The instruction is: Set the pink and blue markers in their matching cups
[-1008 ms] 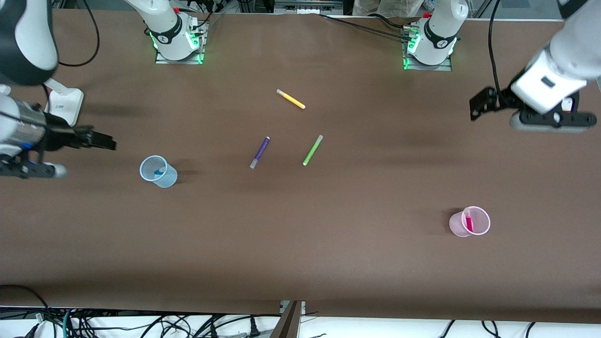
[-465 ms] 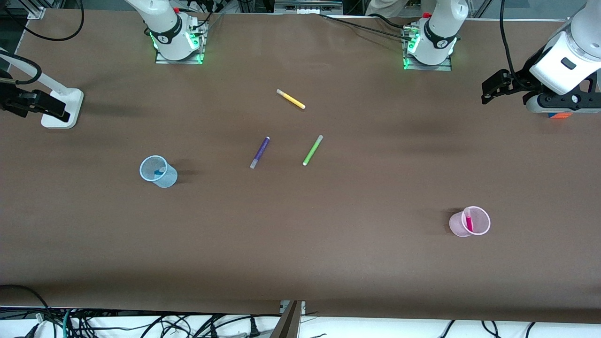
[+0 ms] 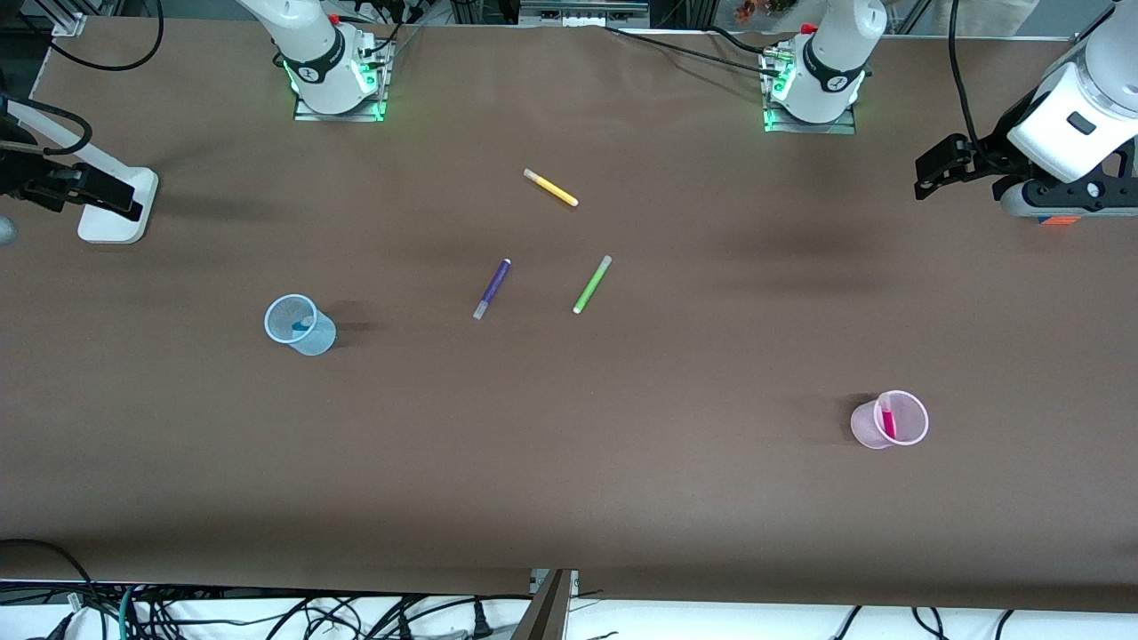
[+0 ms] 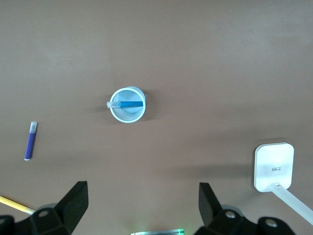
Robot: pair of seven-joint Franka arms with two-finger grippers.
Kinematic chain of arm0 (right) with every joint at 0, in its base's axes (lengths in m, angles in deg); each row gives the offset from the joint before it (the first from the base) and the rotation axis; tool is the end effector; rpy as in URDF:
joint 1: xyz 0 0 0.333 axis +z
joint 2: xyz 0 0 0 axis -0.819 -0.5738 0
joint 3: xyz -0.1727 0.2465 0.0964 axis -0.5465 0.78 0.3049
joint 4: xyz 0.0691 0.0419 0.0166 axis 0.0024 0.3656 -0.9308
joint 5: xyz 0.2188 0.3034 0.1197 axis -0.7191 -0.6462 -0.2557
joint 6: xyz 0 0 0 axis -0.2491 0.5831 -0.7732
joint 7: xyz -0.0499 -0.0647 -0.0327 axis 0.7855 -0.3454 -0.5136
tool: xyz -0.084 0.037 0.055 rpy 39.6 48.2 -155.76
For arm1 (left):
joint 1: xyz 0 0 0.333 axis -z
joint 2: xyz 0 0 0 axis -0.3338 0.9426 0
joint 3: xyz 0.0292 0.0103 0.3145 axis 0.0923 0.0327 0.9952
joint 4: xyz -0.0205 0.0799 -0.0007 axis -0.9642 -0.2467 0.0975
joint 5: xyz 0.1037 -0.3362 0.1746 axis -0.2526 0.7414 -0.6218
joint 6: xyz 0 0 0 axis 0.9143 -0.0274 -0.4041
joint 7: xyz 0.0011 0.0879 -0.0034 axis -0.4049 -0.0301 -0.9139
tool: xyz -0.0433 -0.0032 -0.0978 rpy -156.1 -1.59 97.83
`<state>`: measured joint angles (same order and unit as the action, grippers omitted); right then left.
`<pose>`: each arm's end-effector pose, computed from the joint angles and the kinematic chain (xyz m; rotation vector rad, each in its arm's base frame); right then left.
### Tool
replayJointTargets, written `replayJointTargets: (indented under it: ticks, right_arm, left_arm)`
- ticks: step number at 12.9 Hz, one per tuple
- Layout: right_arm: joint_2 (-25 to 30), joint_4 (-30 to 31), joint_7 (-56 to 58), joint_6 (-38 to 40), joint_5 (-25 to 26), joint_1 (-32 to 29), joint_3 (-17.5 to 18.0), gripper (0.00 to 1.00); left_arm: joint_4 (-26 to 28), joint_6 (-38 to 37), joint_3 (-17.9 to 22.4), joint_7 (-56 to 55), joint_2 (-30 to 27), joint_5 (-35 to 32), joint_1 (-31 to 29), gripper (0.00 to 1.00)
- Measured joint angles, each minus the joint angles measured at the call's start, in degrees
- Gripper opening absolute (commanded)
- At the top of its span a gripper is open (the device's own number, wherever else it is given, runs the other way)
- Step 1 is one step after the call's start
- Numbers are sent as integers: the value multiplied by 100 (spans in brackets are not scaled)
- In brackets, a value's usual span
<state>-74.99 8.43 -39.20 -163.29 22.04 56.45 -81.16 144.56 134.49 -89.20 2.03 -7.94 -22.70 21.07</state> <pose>0.5602 -0.0195 0.6113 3.1145 -0.1775 -0.1312 0.5284 -0.0579 0.6170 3.1307 0.0385 -0.1529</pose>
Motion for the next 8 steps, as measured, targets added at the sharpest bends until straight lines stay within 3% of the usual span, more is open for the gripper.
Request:
replayJointTargets:
  ticks: [8]
  right_arm:
    - [-38,-43,0,1,0,-23,-6,100]
  left_arm:
    - [0,5,24,0,0,0,-4,100]
